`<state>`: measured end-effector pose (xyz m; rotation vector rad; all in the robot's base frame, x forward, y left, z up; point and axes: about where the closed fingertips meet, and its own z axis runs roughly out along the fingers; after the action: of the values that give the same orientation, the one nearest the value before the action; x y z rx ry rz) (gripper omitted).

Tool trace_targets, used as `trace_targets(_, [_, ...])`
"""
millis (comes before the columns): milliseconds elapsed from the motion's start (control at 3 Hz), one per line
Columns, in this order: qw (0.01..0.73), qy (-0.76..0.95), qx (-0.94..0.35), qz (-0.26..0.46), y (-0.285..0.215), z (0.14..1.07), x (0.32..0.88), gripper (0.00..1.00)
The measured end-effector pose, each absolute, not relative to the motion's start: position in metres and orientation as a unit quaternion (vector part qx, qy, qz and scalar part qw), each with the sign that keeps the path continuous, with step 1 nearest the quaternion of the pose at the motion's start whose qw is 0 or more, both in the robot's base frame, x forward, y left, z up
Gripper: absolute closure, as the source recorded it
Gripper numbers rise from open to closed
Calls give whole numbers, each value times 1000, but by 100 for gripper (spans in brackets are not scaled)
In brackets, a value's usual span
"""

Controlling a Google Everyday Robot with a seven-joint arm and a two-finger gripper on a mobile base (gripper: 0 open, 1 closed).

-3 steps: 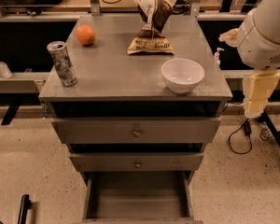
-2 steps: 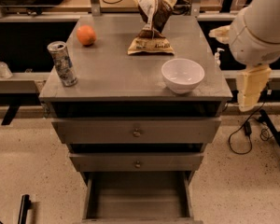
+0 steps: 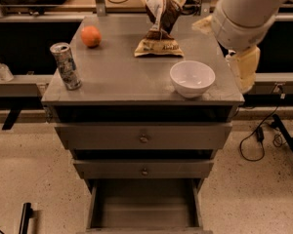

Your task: Place brown chip bag into bottom drawer

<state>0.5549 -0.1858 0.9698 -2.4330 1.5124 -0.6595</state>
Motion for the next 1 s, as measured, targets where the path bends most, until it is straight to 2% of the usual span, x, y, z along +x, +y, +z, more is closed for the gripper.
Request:
trace_targets(333, [94,419,-871,-240,-159,974,594,0])
trace_targets(667, [68,310,-899,-301,-148,984,617,0])
trace_targets(1000, [51,273,-906,-319,-151,981,624,0])
